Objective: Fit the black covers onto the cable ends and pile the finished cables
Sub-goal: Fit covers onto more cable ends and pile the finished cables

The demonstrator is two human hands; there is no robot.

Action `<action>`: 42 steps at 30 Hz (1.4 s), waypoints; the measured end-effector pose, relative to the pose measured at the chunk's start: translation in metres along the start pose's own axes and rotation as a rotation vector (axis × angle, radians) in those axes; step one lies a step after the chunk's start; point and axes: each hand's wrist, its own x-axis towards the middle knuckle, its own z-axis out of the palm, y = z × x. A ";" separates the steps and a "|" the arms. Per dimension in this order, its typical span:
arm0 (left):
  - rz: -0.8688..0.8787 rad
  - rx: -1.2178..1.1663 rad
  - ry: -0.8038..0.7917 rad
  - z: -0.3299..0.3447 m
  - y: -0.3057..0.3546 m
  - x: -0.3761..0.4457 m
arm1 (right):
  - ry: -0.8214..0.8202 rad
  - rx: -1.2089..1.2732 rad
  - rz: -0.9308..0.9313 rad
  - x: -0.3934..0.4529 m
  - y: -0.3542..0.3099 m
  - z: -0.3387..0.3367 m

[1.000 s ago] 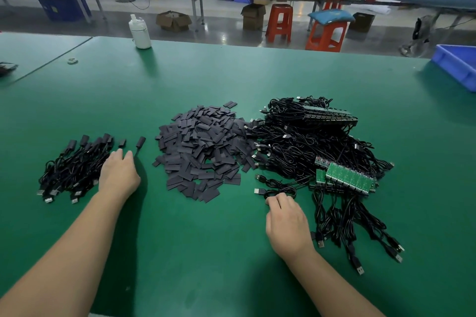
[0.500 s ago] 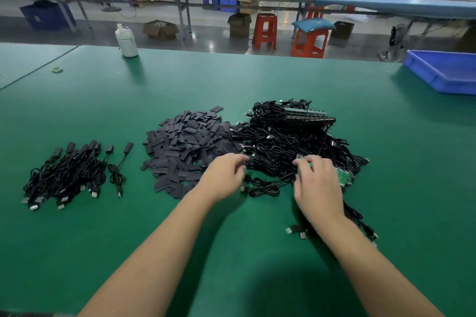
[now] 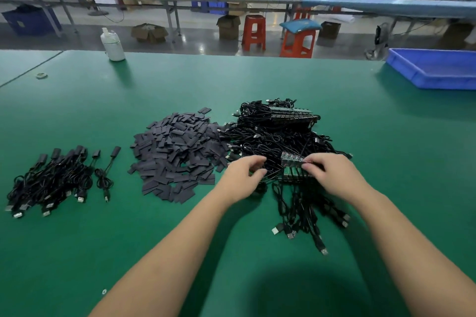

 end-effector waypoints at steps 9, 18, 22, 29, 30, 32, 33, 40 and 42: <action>-0.160 -0.835 -0.194 0.010 0.045 -0.002 | -0.357 0.606 0.028 0.008 -0.009 -0.044; -0.358 -0.799 -0.181 0.049 0.048 0.004 | -0.362 0.071 0.047 0.027 0.002 -0.027; -0.385 -0.767 -0.115 0.060 0.050 0.010 | -0.311 0.041 -0.006 0.037 -0.008 -0.007; -0.457 -0.688 -0.066 0.050 0.042 0.012 | -0.322 0.089 -0.026 0.041 0.002 0.009; -0.460 -0.711 -0.074 0.050 0.042 0.013 | -0.316 0.097 -0.038 0.041 0.004 0.010; -0.472 -0.733 -0.100 0.050 0.041 0.014 | -0.307 0.106 -0.067 0.041 0.006 0.010; -0.480 -0.743 -0.117 0.050 0.040 0.015 | -0.307 0.112 -0.081 0.042 0.006 0.010; -0.454 -0.781 -0.226 0.046 0.028 0.020 | -0.346 0.180 -0.082 0.044 0.012 0.008; -0.442 -0.775 -0.244 0.045 0.025 0.021 | -0.351 0.198 -0.084 0.045 0.013 0.007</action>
